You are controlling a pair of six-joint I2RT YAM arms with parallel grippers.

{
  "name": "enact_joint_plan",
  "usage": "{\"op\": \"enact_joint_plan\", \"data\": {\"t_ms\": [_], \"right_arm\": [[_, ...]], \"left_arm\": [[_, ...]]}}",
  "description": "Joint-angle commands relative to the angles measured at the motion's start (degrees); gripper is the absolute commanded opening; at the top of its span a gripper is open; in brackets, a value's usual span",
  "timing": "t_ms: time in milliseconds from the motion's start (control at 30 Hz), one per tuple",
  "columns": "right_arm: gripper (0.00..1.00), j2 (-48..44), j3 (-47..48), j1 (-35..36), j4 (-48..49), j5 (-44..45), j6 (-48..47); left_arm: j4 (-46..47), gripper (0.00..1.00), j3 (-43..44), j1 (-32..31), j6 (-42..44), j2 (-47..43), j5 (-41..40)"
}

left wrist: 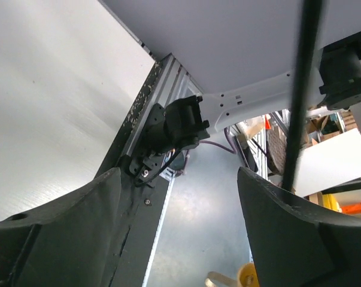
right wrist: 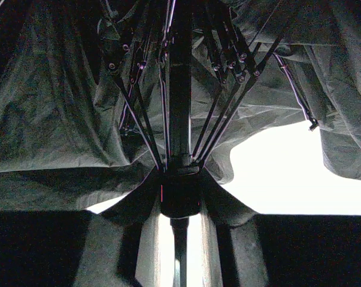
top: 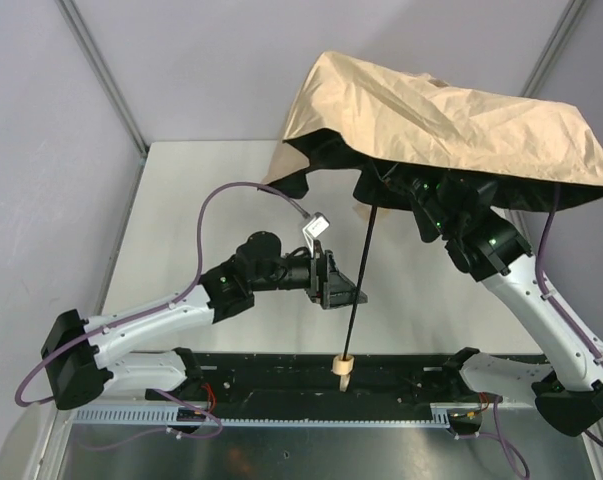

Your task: Put away the umbrella

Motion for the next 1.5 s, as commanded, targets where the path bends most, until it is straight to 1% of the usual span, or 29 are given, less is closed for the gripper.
{"op": "enact_joint_plan", "data": {"t_ms": [0, 133, 233, 300, 400, 500, 533, 600, 633, 667, 700, 800, 900, 933, 967, 1033, 1067, 1133, 1233, 1267, 1333, 1367, 1467], "right_arm": [[0.00, 1.10, 5.76, 4.50, -1.07, 8.91, -7.65], [0.00, 1.23, 8.75, 9.70, -3.67, 14.32, -13.92], [0.00, 0.65, 10.14, 11.74, -5.69, 19.38, -15.19], [0.00, 0.94, 11.19, 12.57, -6.71, 22.84, -15.12], [0.00, 2.13, 12.94, 13.80, -7.24, 27.56, -14.56], [0.00, 4.07, 15.53, 15.47, -8.28, 32.88, -13.72], [0.00, 4.77, 16.57, 16.10, -8.76, 34.74, -13.45], [0.00, 6.21, 19.21, 17.94, -9.81, 37.78, -13.61], [0.00, 6.98, 20.78, 18.83, -10.41, 39.07, -13.88], [0.00, 7.76, 22.40, 19.85, -10.88, 40.21, -14.41], [0.00, 8.46, 24.14, 21.11, -11.21, 41.52, -15.34], [0.00, 10.44, 28.46, 26.56, -11.23, 46.55, -20.07], [0.00, 11.43, 30.87, 29.41, -13.42, 47.65, -20.34], [0.00, 11.21, 30.48, 29.71, -13.88, 47.48, -19.67], [0.00, 10.80, 29.23, 29.77, -13.85, 47.27, -18.98], [0.00, 9.59, 25.72, 28.13, -13.98, 45.08, -16.83], [0.00, 9.02, 23.77, 26.12, -14.87, 42.24, -14.44], [0.00, 7.63, 18.62, 20.86, -16.28, 34.20, -9.52], [0.00, 5.30, 7.70, 12.75, -13.48, 20.35, -4.21], [0.00, 5.03, 4.35, 9.91, -11.80, 14.98, -2.68], [0.00, 5.75, -1.18, 5.72, -9.23, 5.22, -0.45], [0.00, 6.40, -3.21, 4.55, -8.36, 2.18, 0.26], [0.00, 8.16, -8.50, 4.07, -4.56, -1.50, 1.78]], "left_arm": [[-0.72, 0.82, 5.30, -0.41, 3.90, -1.98, -1.67], [-5.40, 0.80, 6.82, 0.35, 5.64, -5.64, -8.41], [-6.50, 0.87, 6.84, 1.41, 6.42, -8.03, -10.65], [-5.85, 0.91, 7.39, 1.49, 6.86, -7.81, -9.01], [-4.96, 0.93, 9.15, 0.35, 6.70, -5.17, -4.81], [-4.77, 0.93, 10.37, -2.10, 7.20, -2.83, -3.78], [-4.79, 0.91, 10.55, -2.77, 7.45, -2.28, -3.85], [-5.00, 0.85, 10.43, -3.55, 7.58, -1.40, -4.16], [-5.30, 0.80, 10.15, -3.71, 7.47, -1.21, -4.48], [-5.59, 0.74, 9.83, -3.79, 7.46, -1.03, -4.60], [-5.86, 0.67, 9.63, -3.83, 7.54, -0.98, -4.61], [-6.17, 0.41, 9.34, -3.87, 8.27, -1.90, -4.80], [-6.33, 0.13, 9.30, -3.87, 9.43, -3.85, -6.26], [-6.50, 0.07, 9.19, -3.83, 9.53, -4.59, -7.07], [-6.62, 0.03, 8.91, -3.81, 9.37, -5.31, -7.87], [-7.05, 0.01, 8.15, -3.74, 8.08, -6.71, -9.21], [-7.29, 0.00, 7.64, -3.76, 7.15, -7.16, -9.51], [-7.87, 0.00, 6.32, -3.56, 4.62, -7.74, -10.22], [-8.39, 0.00, 3.35, -2.30, 0.75, -8.13, -11.71], [-8.40, 0.00, 1.95, -1.11, -1.00, -7.78, -11.64], [-8.28, 0.00, -0.69, 3.21, -4.88, -6.23, -9.98], [-7.60, 0.00, -2.00, 5.25, -6.01, -4.94, -8.84], [-6.08, 0.00, -3.96, 8.91, -6.25, -1.14, -7.62]]}}
